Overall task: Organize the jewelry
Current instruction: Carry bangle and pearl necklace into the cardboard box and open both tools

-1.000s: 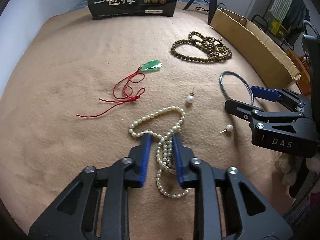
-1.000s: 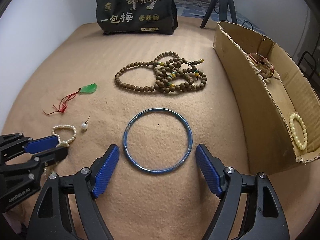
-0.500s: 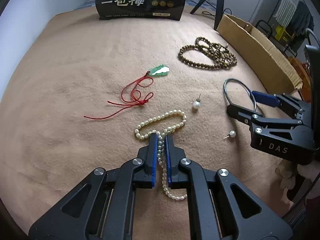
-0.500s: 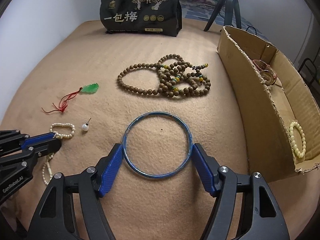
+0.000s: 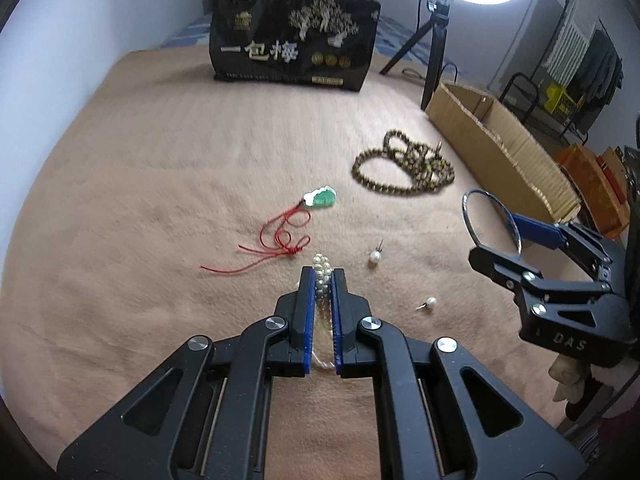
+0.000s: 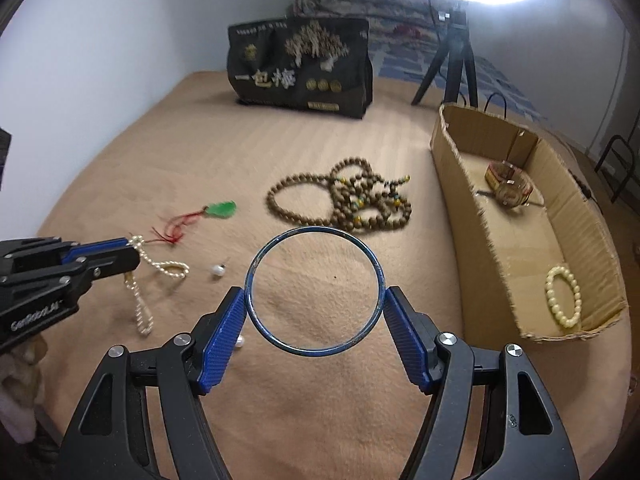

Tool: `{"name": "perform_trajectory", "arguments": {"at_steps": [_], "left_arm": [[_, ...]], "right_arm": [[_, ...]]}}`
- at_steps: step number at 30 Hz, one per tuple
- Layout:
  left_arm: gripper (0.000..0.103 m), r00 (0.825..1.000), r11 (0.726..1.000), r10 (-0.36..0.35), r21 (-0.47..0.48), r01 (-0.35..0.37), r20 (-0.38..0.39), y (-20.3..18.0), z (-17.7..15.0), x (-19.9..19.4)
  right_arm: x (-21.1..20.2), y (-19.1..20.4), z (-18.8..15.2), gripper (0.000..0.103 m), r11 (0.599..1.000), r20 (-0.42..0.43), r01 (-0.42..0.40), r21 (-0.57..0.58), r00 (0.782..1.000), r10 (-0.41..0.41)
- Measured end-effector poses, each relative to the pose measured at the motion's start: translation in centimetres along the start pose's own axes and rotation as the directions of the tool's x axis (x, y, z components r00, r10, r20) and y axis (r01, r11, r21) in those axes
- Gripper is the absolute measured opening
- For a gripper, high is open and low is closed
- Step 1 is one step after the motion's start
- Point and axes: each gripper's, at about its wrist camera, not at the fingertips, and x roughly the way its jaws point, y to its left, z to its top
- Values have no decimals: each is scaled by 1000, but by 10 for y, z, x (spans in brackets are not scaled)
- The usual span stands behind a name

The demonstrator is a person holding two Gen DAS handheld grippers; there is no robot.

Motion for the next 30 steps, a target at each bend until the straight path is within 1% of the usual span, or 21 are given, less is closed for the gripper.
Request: {"name": "perform_trajectory", "arguments": {"at_steps": [4, 7, 13, 22, 26, 30], "left_arm": [[5, 999, 1000, -7, -15, 8, 32, 0, 7, -14], [5, 998, 999, -34, -25, 36, 59, -2, 13, -25], [5, 993, 999, -49, -18, 51, 109, -14, 26, -43], [5, 986, 995, -102, 13, 101, 131, -50, 42, -52], [5, 981, 992, -125, 37, 121, 146, -73, 53, -53], [5, 976, 988, -152, 40, 148, 156, -87, 68, -53]], "right_arm": [[-17, 1, 2, 70, 1000, 30, -5, -6, 1000, 6], [-27, 0, 3, 70, 1000, 48, -13, -7, 999, 13], [-49, -9, 6, 70, 1000, 75, -15, -3, 997, 15], [-83, -43, 20, 70, 1000, 108, 6, 21, 994, -9], [-91, -61, 26, 70, 999, 114, 31, 28, 993, -34], [-93, -81, 28, 70, 998, 102, 52, 39, 993, -56]]}}
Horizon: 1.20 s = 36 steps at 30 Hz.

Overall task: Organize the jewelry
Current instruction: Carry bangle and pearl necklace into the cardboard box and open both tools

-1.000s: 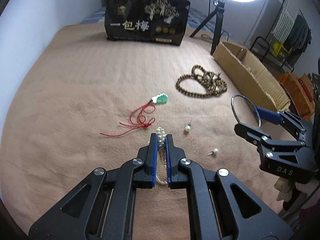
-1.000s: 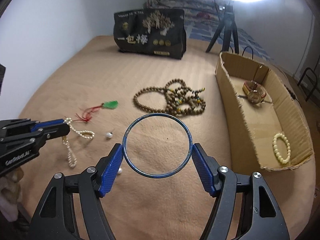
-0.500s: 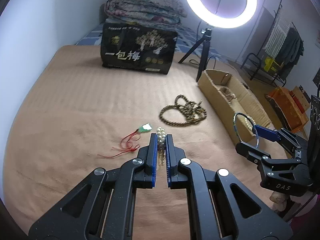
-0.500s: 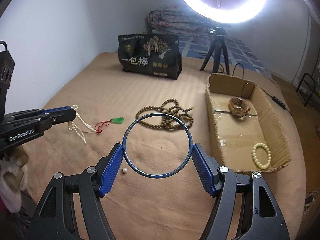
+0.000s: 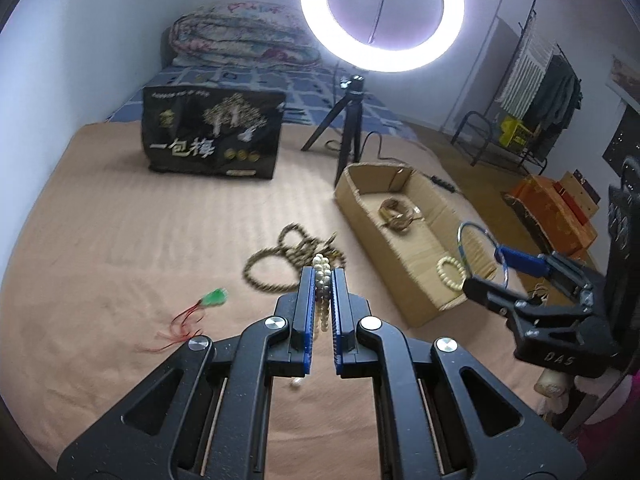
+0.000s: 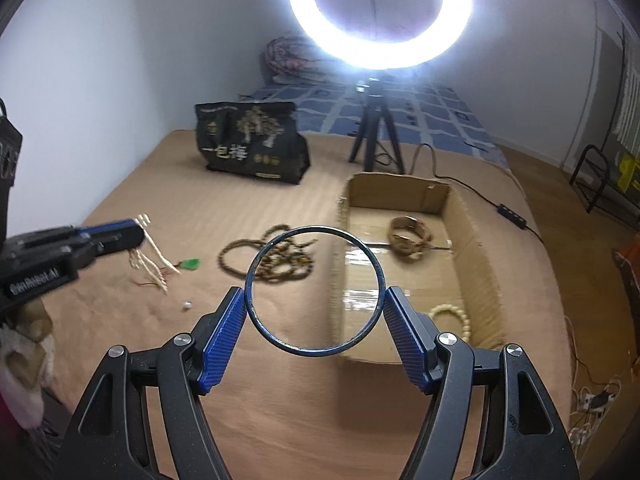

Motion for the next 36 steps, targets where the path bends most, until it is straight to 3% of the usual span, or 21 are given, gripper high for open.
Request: {"name": "perform_trajectory", "arguments": {"at_steps": [10, 20, 36], "left_arm": [[5, 999, 999, -35, 27, 35, 3, -29, 38, 33], [5, 998, 996, -59, 71, 60, -15, -72, 64, 86], [5, 996, 993, -55, 96, 62, -69, -102, 71, 147]], "right_arm": [[10, -55, -1, 70, 997, -37, 57, 51, 998, -55], [39, -88, 0, 70, 994, -72, 48, 100, 997, -41], [66, -113, -8, 70, 989, -110, 41, 142, 994, -25]]}}
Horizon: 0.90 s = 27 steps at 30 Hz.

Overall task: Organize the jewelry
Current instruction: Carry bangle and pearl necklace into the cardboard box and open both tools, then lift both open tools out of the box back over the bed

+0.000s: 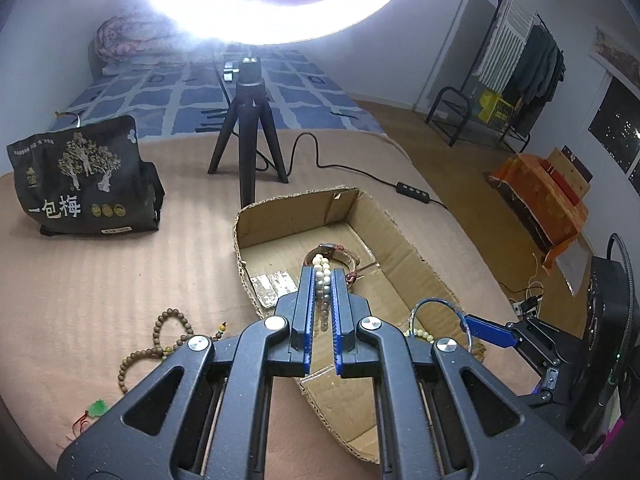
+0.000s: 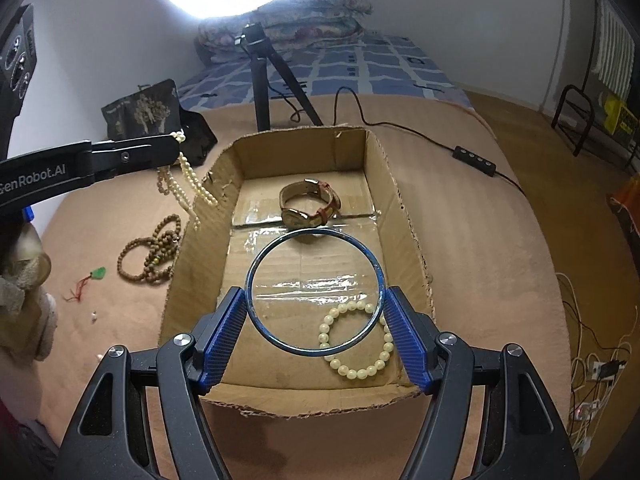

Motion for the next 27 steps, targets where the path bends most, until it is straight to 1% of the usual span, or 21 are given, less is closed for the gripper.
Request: {"name": "perform_trajectory", "arguments": {"at_steps": [8, 17, 18, 19, 20, 21, 27], "left_arm": [[5, 1000, 1000, 13, 1, -13, -16, 3, -1, 7], [5, 1000, 999, 24, 22, -24, 2, -1, 0, 4], [7, 1000, 999, 29, 26, -30, 4, -2, 0, 3], [10, 999, 999, 37, 29, -37, 4, -2, 0, 2], [20, 999, 999, 38, 31, -39, 7, -3, 0, 2], [25, 999, 999, 38, 32, -38, 11, -2, -1, 1], [25, 999, 998, 45, 37, -45, 21, -1, -1, -8]], "right_arm": [[4, 1, 2, 71, 1000, -2, -1, -2, 1000, 1], [5, 7, 2, 71, 1000, -5, 21, -20, 1000, -21], [5, 8, 2, 71, 999, -5, 24, -21, 1000, -24], [4, 8, 2, 71, 999, -5, 28, -23, 1000, -28], [4, 8, 2, 71, 999, -7, 32, -24, 999, -33], [5, 9, 2, 71, 999, -9, 36, -25, 999, -36], [3, 9, 1, 71, 999, -12, 44, -26, 999, -44]]}}
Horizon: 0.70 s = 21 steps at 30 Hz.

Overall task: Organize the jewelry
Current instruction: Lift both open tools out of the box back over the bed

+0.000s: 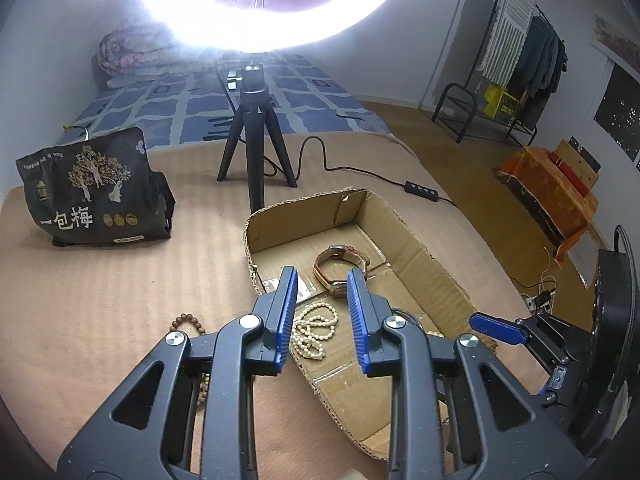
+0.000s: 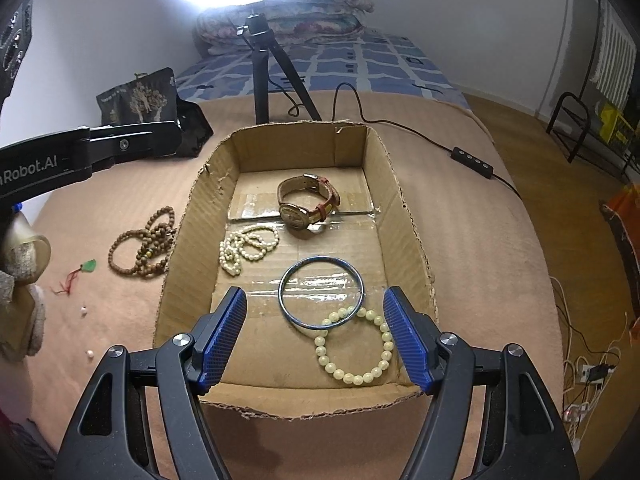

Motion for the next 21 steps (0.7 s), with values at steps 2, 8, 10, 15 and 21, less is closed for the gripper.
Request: {"name": "perform_trajectory", "arguments": {"at_steps": [2, 8, 10, 15, 21], "left_arm": [[25, 1000, 1000, 0, 0, 0, 4, 0, 0, -5], [25, 1000, 1000, 7, 4, -7, 18, -1, 1, -19], [25, 1000, 1000, 10, 0, -10, 26, 1, 3, -26], [25, 998, 1000, 30, -1, -30, 53, 7, 4, -49], [25, 995, 999, 52, -6, -52, 87, 14, 3, -79]], "right_arm": [[-4, 2, 0, 71, 1000, 6, 2, -4, 1000, -2], [-14, 8, 2, 71, 1000, 20, 10, -15, 1000, -10], [-19, 11, 2, 71, 1000, 27, 15, -20, 1000, -14], [-34, 16, 3, 71, 999, 48, 21, -25, 999, -19], [-52, 30, 4, 71, 999, 83, 18, -31, 996, -15]]}}
